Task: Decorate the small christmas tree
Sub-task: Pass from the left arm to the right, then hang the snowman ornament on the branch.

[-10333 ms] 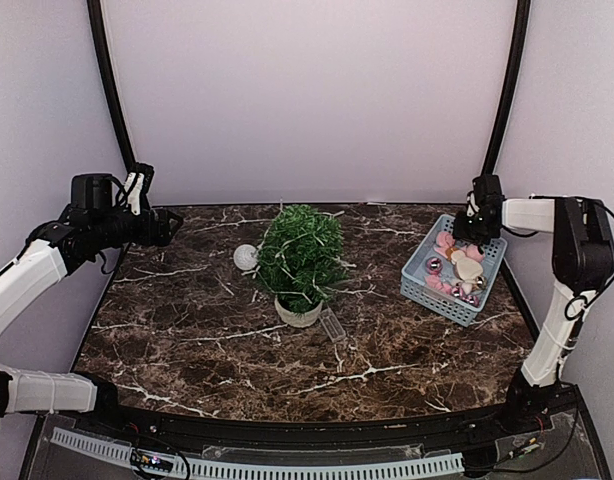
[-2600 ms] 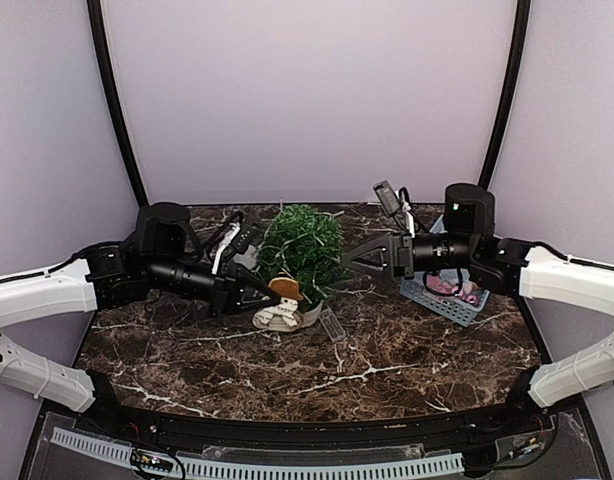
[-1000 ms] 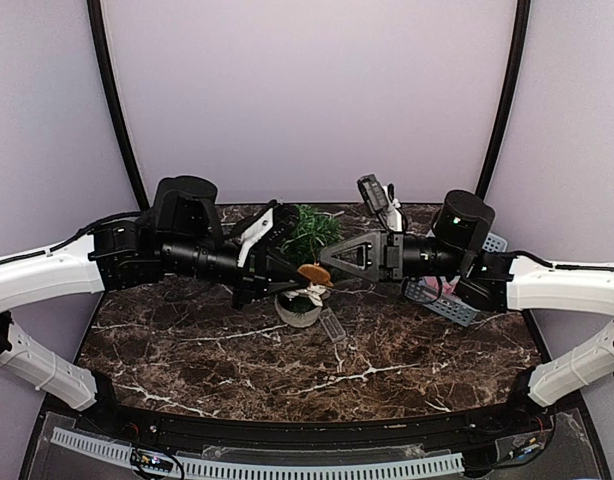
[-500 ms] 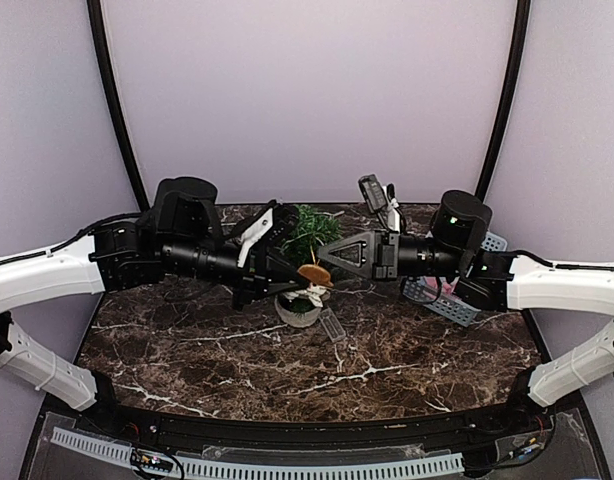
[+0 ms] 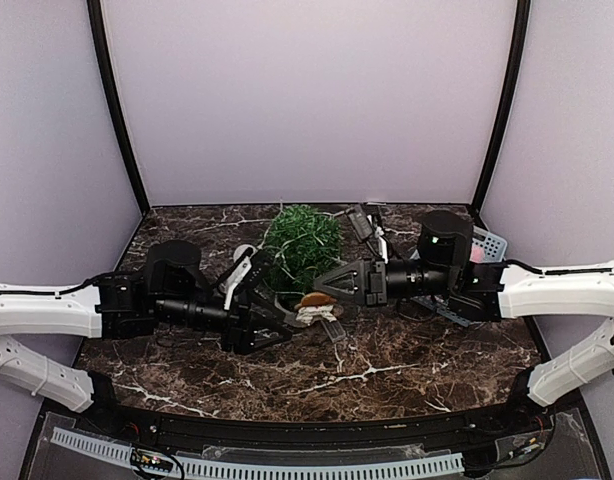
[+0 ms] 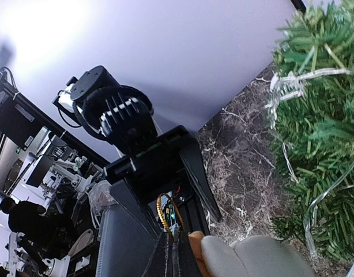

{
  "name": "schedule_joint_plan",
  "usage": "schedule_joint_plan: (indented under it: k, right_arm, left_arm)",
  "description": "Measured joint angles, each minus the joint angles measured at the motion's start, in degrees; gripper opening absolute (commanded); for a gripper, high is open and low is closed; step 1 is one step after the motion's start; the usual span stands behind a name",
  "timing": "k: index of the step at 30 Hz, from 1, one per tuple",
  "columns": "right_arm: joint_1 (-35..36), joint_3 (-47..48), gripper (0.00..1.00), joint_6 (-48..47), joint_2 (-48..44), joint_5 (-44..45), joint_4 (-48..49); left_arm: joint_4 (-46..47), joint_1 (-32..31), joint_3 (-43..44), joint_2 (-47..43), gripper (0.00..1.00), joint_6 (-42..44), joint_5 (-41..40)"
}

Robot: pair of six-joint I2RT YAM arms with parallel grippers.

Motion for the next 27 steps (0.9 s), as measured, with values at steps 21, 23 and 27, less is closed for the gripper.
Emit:
schedule_joint_plan:
  k: [21,23,27]
  right_arm:
    - [4.68,-0.28,0.0,-0.94,10.71,7.1,-1.03]
    - [4.7,-0.13,0.0,-0.92,10.69,8.28,-1.33]
    - [4.7,2.1,0.0,-1.92,10.12,10.32,-5.16]
  left_arm:
    - [6.1,5.57,-6.93,-8.63,0.49,-16.7,-6.71]
    - [6.56,6.1,-6.93,-7.89,0.49,-16.92,-6.08]
    - [7.39,6.75,-6.88,-6.32,0.49,-16.98,-4.87]
